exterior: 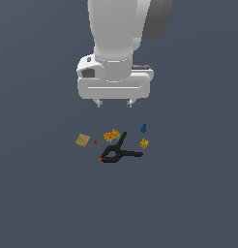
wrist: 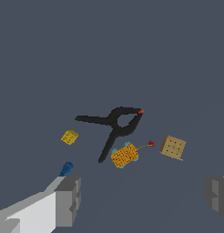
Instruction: Pick up a designated object from a clutter of objects.
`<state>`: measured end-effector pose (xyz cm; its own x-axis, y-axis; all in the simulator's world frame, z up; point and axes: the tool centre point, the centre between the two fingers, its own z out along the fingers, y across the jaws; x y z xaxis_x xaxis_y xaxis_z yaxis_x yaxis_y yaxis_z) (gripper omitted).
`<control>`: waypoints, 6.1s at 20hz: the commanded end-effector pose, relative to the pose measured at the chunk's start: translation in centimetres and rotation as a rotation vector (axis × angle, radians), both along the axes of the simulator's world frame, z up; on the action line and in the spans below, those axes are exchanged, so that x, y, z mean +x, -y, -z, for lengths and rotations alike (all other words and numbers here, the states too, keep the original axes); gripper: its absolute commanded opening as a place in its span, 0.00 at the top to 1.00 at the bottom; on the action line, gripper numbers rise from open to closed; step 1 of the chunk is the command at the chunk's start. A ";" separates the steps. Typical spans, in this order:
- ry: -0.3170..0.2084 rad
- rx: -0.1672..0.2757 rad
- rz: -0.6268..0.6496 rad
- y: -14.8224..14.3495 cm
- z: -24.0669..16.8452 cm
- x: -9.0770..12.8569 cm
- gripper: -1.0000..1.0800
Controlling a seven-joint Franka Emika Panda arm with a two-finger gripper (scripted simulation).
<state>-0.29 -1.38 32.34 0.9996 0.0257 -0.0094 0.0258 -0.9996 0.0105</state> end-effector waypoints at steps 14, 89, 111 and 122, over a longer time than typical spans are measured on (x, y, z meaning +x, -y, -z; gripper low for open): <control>-0.042 -0.026 0.000 1.6 1.5 -0.5 0.04; 0.001 0.015 -1.308 -15.7 28.1 -12.8 0.04; 0.001 0.015 -1.308 -15.9 26.3 -12.6 1.00; 0.001 0.017 -1.309 -16.6 19.3 -12.1 1.00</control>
